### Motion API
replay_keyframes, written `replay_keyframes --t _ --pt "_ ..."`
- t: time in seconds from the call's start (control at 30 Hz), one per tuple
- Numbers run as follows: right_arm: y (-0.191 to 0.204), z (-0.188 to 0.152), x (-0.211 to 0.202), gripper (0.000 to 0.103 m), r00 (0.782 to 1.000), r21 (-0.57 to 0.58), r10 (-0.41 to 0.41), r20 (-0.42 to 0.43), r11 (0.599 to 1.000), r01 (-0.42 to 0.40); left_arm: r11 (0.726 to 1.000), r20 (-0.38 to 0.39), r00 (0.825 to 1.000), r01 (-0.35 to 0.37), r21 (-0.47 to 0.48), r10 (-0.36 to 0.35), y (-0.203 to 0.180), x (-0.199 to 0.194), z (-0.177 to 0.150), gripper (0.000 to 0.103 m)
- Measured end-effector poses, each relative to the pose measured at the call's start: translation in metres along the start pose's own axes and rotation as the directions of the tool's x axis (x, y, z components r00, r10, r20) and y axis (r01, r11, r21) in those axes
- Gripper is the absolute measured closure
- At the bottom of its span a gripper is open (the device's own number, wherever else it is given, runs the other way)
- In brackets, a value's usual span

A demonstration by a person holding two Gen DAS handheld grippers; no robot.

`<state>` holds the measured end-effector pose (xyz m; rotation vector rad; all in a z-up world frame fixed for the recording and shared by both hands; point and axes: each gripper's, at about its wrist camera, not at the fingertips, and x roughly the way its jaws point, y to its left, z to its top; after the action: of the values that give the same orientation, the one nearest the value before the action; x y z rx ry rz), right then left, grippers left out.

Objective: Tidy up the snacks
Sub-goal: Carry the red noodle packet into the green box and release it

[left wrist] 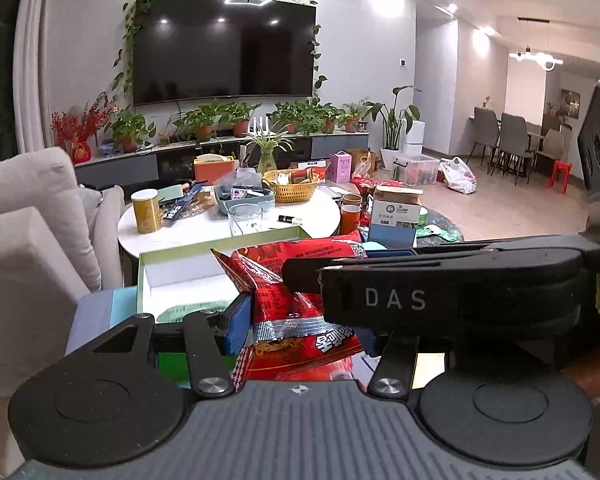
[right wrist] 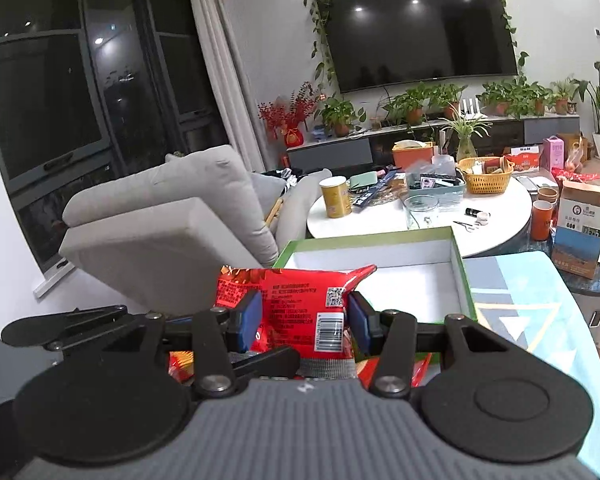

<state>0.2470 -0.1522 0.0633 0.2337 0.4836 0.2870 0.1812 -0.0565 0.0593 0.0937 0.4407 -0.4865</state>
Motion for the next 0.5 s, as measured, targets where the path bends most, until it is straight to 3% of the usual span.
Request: replay_keyframes --t 0.5 --pt "-0.062 0.020 0.071 0.077 1.000 0.061 -0.007 -0.025 0.998 0.008 1.000 -0.027 1.000 0.011 -0.026 -0.012 0.017 0.107 0.020 0.054"
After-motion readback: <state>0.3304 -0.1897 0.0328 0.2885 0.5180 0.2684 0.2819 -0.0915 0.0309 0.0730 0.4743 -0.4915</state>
